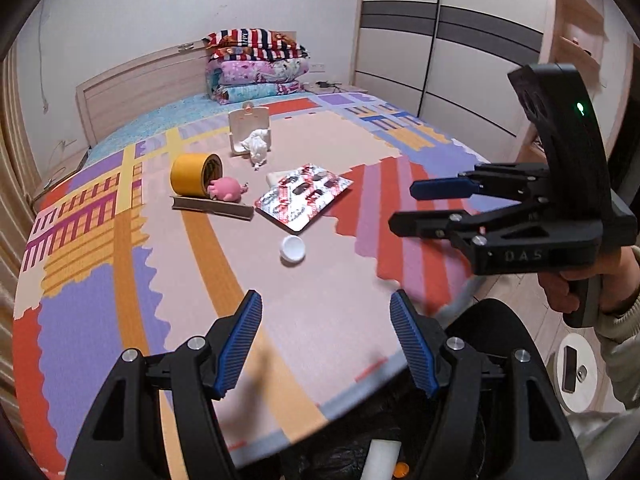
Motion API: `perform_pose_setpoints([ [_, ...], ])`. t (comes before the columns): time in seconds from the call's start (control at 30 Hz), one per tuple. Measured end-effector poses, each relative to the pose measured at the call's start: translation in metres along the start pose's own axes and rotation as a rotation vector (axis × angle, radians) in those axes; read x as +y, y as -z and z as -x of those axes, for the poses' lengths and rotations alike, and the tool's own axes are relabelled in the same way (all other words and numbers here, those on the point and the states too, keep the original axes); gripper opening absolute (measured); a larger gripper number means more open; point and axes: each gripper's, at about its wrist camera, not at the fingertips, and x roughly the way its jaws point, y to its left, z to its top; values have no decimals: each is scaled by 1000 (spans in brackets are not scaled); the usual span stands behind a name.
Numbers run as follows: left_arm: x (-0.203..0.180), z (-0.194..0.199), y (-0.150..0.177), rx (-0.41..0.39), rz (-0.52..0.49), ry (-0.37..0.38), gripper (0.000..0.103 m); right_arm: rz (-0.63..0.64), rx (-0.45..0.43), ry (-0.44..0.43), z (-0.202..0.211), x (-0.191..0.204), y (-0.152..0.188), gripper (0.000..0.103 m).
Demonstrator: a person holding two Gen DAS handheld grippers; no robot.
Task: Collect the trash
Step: 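Raise both tools back over the mat, then grasp the white bottle cap with the left gripper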
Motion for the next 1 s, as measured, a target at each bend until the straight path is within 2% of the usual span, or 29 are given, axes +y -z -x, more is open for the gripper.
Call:
perform_pose_setpoints([
  [0.2,5,-21,-13,16,5,-13,64,-17,19,1,-22,-15,-24,54],
  [0.3,9,-29,-19,23,10,-18,64,31,18,-4,-31,-19,-38,54],
  [0.43,14,-39,-22,32,32,-18,62,49,66,-18,-48,-29,-50,60],
  [0.57,19,-51,-23,53,58,-19,49,4,99,-52,-63,-40,-57,60],
  [0.77,24,-60,-24,67,86,-15,35,-61,114,-93,-75,-48,-55,60],
  [0.87,28,-64,-24,72,107,-13,32,-77,119,-104,-78,-51,-52,60],
  [0.93,30,-65,-24,70,121,-10,31,-83,115,-103,-77,-51,-52,52],
  [1.0,30,-67,-24,68,121,-10,25,-93,112,-110,-78,-53,-52,45],
])
